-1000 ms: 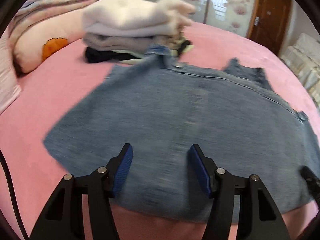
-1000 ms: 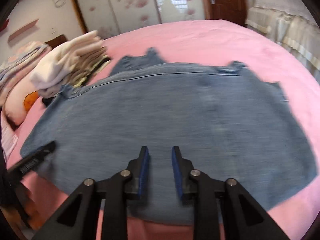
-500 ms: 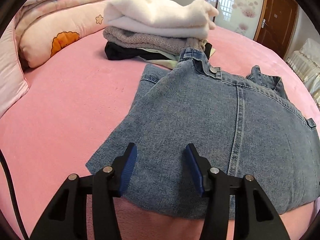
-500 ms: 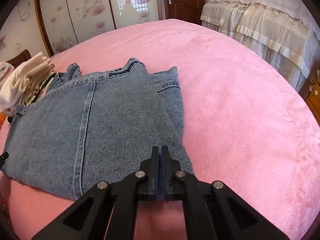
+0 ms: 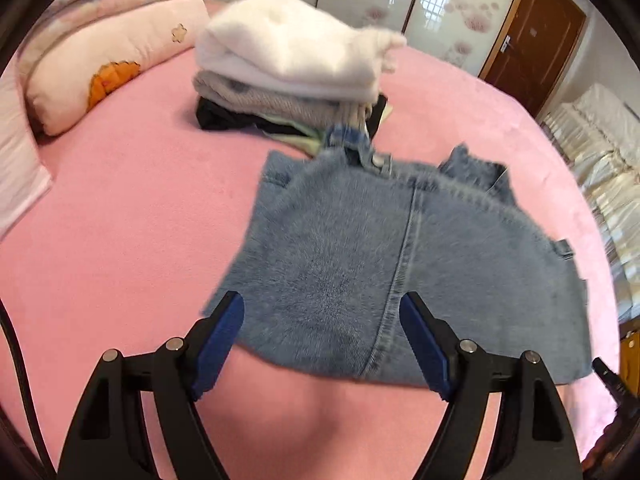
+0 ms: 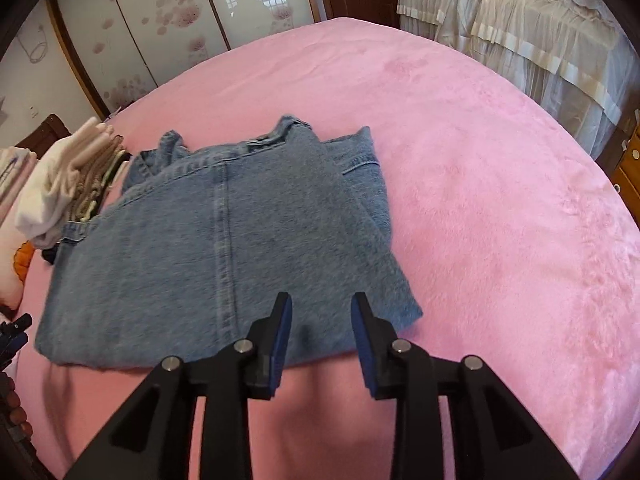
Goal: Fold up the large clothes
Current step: 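Release the folded hem and withdraw both tools above the jacket, then grasp the edge of the folded jacket with the left tool and lift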
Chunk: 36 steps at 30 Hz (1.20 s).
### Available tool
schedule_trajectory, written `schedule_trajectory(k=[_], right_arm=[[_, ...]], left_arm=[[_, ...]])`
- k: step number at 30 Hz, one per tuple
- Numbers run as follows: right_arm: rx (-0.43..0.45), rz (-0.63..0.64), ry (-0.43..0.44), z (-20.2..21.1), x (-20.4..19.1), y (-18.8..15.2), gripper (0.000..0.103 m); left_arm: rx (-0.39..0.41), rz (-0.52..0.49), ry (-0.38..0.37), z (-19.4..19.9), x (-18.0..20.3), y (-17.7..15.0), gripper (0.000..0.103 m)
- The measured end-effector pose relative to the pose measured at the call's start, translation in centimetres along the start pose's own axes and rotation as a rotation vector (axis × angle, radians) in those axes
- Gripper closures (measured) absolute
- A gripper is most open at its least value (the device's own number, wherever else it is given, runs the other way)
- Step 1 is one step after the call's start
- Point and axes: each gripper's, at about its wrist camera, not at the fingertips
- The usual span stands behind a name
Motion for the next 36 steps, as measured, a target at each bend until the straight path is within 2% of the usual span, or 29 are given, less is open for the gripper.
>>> schedule_trajectory(k=[3, 9, 12, 14, 19, 21, 23, 24, 26, 30, 32, 36], right_arm=[[0.015, 0.022, 0.006, 3.1, -2.1, -0.2, 0.072], [0.054, 0.069, 0.079, 9.0, -6.7, -0.2, 0.072], [0.092, 0.105, 0.111, 11.8, -9.2, 0.0, 0.072], [0.115, 0.128, 0.130, 13.2, -10.7, 0.1, 0.072], [0.180, 0.198, 0.175, 15.1, -14.7, 0.1, 0.071], [0.214, 0.232, 0.177, 15.0, -16.1, 0.0, 0.070], [0.234, 0.249, 0.173, 14.1, -16.9, -0.4, 0.067], [0.246, 0.256, 0.176, 13.3, -17.2, -0.7, 0.065], [0.252, 0.267, 0.169, 11.2, -17.6, -1.4, 0.064], [0.219, 0.272, 0.144, 6.4, -17.4, -2.9, 0.064], [0.188, 0.255, 0.147, 3.6, -16.7, -3.4, 0.064], [0.133, 0.230, 0.139, -0.9, -15.7, -3.9, 0.064]], left_arm=[[0.026, 0.004, -0.021, 4.1, -1.2, 0.5, 0.022], [0.080, -0.043, 0.000, 10.9, -2.1, 0.0, 0.021], [0.108, -0.047, -0.039, 14.1, -2.4, -0.5, 0.018], [0.128, -0.044, -0.046, 15.5, -2.4, -0.8, 0.014], [0.160, -0.004, -0.085, 16.8, -2.9, -2.3, 0.011], [0.145, 0.019, -0.128, 16.0, -3.0, -3.2, 0.009], [0.119, 0.052, -0.217, 14.0, -3.1, -4.4, 0.009], [0.085, 0.079, -0.277, 12.4, -3.2, -5.2, 0.009], [0.021, 0.124, -0.348, 9.1, -3.3, -6.7, 0.009], [-0.048, 0.169, -0.351, 2.4, -2.9, -9.4, 0.009], [-0.067, 0.178, -0.332, -0.4, -2.6, -10.0, 0.009], [-0.088, 0.247, -0.340, -5.3, -3.0, -10.3, 0.010]])
Point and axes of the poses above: each gripper's, at about its wrist camera, not at the fingertips, and z roughly against the way its jaws point, x to its right, y to its top, and after that the axes turned 13 degrees about y, right-handed
